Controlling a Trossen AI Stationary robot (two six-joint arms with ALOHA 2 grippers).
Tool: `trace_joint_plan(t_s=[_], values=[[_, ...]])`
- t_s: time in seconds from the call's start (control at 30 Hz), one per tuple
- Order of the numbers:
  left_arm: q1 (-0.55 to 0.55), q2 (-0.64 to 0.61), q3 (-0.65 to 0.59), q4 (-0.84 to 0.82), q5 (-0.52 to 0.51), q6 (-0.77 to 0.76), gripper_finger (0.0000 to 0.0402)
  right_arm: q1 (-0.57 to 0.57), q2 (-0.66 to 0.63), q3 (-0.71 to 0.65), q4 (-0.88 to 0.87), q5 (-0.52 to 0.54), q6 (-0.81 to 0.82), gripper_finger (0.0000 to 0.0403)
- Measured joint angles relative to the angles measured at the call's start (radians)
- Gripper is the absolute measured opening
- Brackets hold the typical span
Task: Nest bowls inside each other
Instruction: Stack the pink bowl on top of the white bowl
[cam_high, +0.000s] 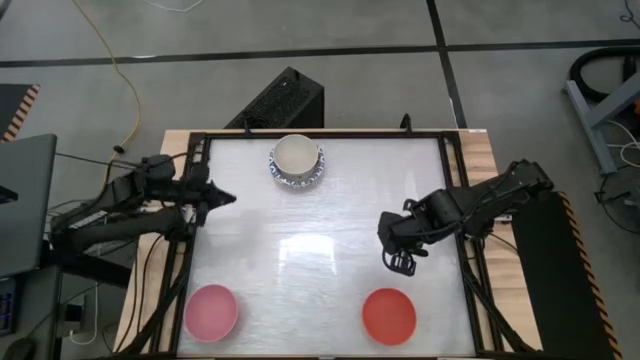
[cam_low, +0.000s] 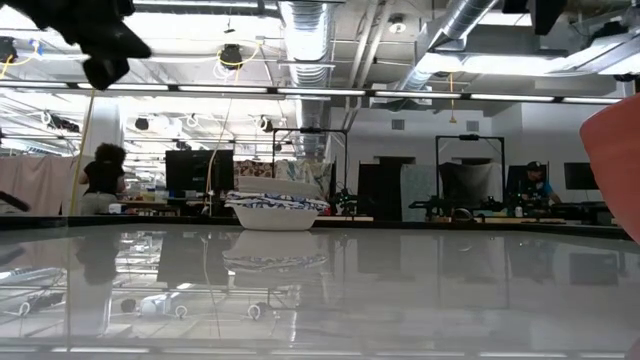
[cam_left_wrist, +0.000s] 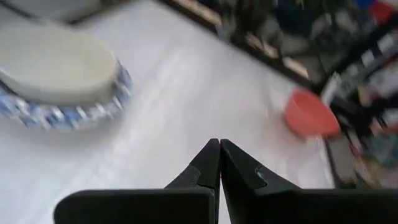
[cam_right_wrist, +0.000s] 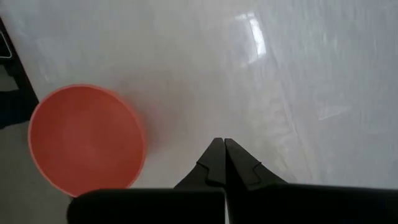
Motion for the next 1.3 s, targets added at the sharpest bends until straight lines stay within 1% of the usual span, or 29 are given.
trace_joint_plan(t_s=[0.07, 0.13, 0.2, 0.27, 0.37, 0.5, 0.7, 0.83, 0.97, 1.13, 1.3], values=[[-0.055, 0.040, 0.057, -0.092, -0.017, -0.002, 0.0000, -0.001, 0.000, 0.000, -0.001, 0.006, 0.000, 0.0009], [-0.110, 0.088, 0.113, -0.177, -0.055, -0.009, 0.0000, -0.001, 0.000, 0.000, -0.001, 0.027, -0.004, 0.0009], [-0.165, 0.144, 0.166, -0.230, -0.088, -0.013, 0.0000, -0.001, 0.000, 0.000, -0.002, 0.041, -0.007, 0.0009], [-0.223, 0.204, 0.210, -0.258, -0.108, -0.018, 0.0000, -0.001, 0.000, 0.000, -0.002, 0.048, -0.008, 0.0009], [-0.315, 0.301, 0.259, -0.268, -0.110, -0.028, 0.0000, -0.001, 0.000, 0.000, -0.002, 0.049, -0.008, 0.0009], [-0.448, 0.437, 0.311, -0.318, -0.108, -0.090, 0.0000, -0.001, 0.000, 0.000, -0.002, 0.050, -0.008, 0.0009], [-0.692, 0.577, 0.363, -0.378, -0.125, -0.214, 0.0000, -0.001, 0.001, 0.000, -0.002, 0.050, -0.008, 0.0009], [-0.840, 0.643, 0.402, -0.430, -0.202, -0.270, 0.0000, -0.001, 0.001, 0.000, -0.003, 0.050, -0.022, 0.0009], [-0.953, 0.693, 0.421, -0.453, -0.286, -0.337, 0.0000, -0.001, 0.001, 0.000, -0.009, 0.050, -0.050, 0.0009], [-1.085, 0.755, 0.421, -0.454, -0.278, -0.403, 0.0000, -0.001, 0.001, 0.000, -0.016, 0.050, -0.064, 0.0009], [-1.191, 0.819, 0.421, -0.472, -0.268, -0.456, 0.0000, -0.001, 0.001, 0.000, -0.020, 0.056, -0.064, 0.0009]])
